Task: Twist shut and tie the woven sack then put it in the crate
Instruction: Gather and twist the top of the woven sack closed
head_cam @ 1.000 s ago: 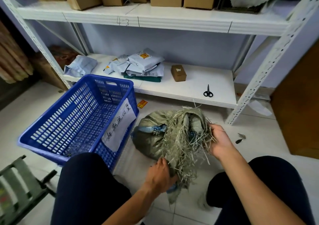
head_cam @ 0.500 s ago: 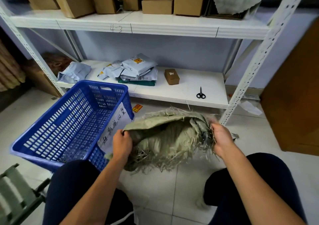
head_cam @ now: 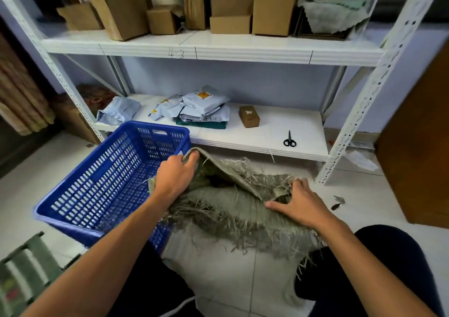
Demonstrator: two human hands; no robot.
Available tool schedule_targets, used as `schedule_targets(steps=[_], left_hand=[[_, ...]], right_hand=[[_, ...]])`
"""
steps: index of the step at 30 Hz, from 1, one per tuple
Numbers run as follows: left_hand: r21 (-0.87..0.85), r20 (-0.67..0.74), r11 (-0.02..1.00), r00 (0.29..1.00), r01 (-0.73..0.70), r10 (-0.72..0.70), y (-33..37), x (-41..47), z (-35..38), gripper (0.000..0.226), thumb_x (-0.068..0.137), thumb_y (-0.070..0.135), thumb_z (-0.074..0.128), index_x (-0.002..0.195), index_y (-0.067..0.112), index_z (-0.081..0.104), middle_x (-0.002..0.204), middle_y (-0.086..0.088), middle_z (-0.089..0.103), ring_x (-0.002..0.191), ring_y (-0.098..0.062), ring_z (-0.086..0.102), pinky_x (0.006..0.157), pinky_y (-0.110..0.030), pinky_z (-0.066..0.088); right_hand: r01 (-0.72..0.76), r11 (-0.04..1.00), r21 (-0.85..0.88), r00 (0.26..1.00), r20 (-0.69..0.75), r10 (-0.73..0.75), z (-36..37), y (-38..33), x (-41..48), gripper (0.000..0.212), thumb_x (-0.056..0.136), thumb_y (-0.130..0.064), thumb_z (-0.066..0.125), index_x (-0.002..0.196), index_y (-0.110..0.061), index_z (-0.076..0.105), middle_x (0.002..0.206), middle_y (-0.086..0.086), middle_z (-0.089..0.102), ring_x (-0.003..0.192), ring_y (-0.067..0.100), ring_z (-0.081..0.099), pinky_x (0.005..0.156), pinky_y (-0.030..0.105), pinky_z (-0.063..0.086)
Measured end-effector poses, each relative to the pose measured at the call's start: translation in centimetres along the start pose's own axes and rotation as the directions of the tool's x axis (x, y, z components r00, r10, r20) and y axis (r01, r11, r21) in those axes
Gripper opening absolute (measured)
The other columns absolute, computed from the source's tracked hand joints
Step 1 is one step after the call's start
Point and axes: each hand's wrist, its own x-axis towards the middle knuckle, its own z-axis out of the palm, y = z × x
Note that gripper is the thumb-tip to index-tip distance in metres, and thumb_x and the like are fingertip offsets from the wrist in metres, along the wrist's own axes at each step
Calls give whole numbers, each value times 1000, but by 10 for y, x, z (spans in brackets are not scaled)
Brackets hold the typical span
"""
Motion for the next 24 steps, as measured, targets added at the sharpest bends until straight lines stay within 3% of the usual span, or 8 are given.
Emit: schedule_targets(steps=[2,4,6,12,14,17,20,24], left_hand=[[54,11,998,1000,14,-15,0,6,-8,62,98,62,43,77,10,69,77,-9,68,77,-33,66,79,-43,56],[110,11,994,1000,3,-4,0,12,-17,64,98,64,41,82,9,69,84,-13,71,79,-33,66,82,-44,57],[199,-14,979,999,-40,44,1,15,-25,64,98,65,40,86,9,68,88,-14,72,82,-35,67,82,-45,57],[447,-10,873,974,-196,224,3,17,-41,74,94,75,35,98,10,70,91,-13,73,85,-36,69,72,-40,51],[507,60,818,957,-273,282,2,18,-46,76,92,78,33,97,12,70,84,-8,71,78,-31,68,69,-38,51],[593,222,701,917,-396,330,-1,21,-58,81,86,85,28,104,17,68,85,-1,69,72,-20,63,70,-36,52],[597,328,625,864,-504,383,-6,24,-72,97,71,99,16,108,26,69,94,2,74,79,-17,69,75,-33,55],[553,390,580,801,-598,454,3,17,-94,98,62,106,26,110,32,68,88,7,73,76,-12,67,75,-31,52]], right_hand=[[34,995,-94,999,-4,-35,0,8,1,94,82,-74,60,146,-10,35,145,11,42,121,29,57,94,40,50],[48,990,-131,994,-89,-60,-5,14,2,59,96,-55,54,138,-14,44,131,11,59,106,29,62,81,37,50],[13,992,-122,981,-192,-36,-16,20,3,40,102,-36,50,137,-18,47,116,14,70,93,31,63,70,35,44],[-48,990,-132,976,-217,19,-43,40,14,67,93,-12,56,153,-29,31,118,18,70,90,35,66,72,36,50],[-76,997,-1,973,-217,74,-55,43,21,53,94,-9,53,144,-21,42,114,16,69,89,33,63,73,36,48],[-101,891,443,961,-187,202,-80,41,28,19,97,-4,45,103,-9,62,98,14,65,79,26,57,68,37,47],[-75,672,737,950,-151,272,-101,36,36,21,94,1,46,87,-7,63,84,14,58,71,23,52,57,32,41],[5,451,892,902,-199,384,-121,24,52,27,89,3,55,78,-17,68,79,10,61,65,21,54,59,33,48]])
